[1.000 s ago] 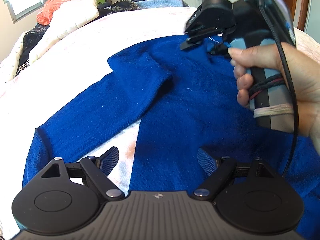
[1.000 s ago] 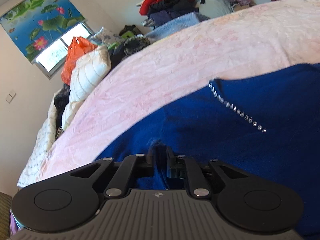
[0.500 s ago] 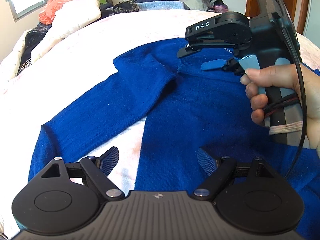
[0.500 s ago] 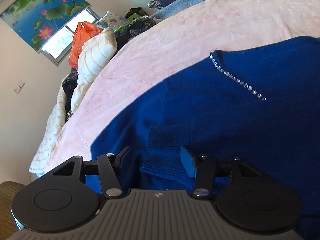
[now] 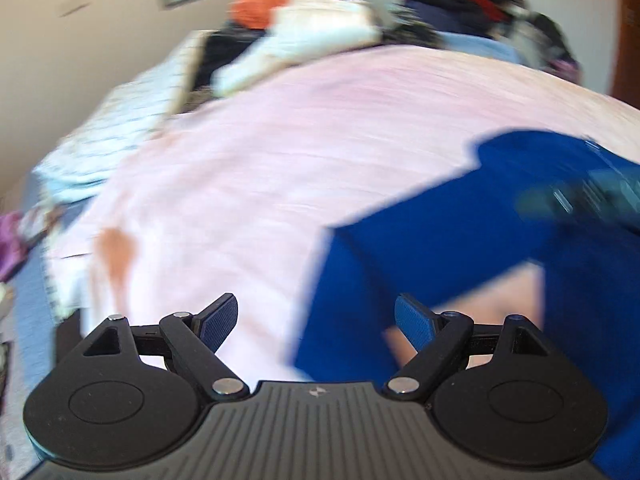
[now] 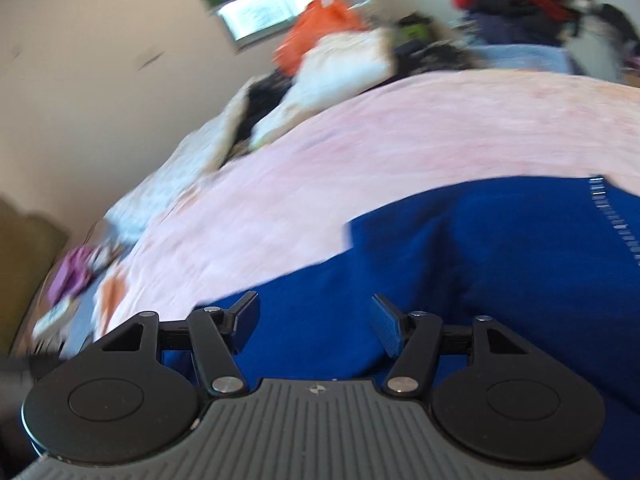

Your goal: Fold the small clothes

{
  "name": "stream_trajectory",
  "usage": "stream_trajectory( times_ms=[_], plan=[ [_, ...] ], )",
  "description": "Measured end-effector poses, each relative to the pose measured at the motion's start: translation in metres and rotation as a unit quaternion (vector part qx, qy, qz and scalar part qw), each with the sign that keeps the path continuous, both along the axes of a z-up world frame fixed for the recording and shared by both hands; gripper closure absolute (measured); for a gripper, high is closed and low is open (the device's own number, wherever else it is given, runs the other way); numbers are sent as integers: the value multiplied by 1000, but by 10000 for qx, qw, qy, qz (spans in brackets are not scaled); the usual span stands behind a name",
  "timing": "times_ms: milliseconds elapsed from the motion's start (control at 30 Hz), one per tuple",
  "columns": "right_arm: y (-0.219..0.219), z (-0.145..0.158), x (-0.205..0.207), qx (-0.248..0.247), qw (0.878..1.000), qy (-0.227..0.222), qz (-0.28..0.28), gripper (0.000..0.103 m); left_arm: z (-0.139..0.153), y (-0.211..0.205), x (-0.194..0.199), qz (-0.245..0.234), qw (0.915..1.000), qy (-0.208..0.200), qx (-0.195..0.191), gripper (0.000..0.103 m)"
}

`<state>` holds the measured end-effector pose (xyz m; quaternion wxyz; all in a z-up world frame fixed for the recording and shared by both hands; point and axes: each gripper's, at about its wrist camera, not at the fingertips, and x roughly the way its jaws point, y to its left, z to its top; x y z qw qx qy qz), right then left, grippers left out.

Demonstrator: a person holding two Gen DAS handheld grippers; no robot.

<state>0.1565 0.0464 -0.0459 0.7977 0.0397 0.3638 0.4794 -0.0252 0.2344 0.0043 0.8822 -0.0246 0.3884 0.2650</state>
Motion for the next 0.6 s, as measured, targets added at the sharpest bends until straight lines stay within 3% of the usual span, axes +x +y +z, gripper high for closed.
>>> stream_trajectory(
  times_ms=[133,200,400,500,600],
  plan=[
    [39,-19,-20,10,9959,607,669,34,5,67,-14,1029,9947,-28,-29,17],
    [56,-29,-27,-2,9919,972,811,34,10,87,-26,1299,9913,-183,-138,17],
    [107,-32,-36,5,9790,1733,1073,28,31,111,-48,1870,9811,-499,85,17],
    [136,-30,-38,196,9642,2357,1196,30,39,125,-64,2248,9719,-689,128,17],
    [154,-8,-50,999,9405,2725,1765,28,42,142,-78,2783,9566,-828,229,17]
  ],
)
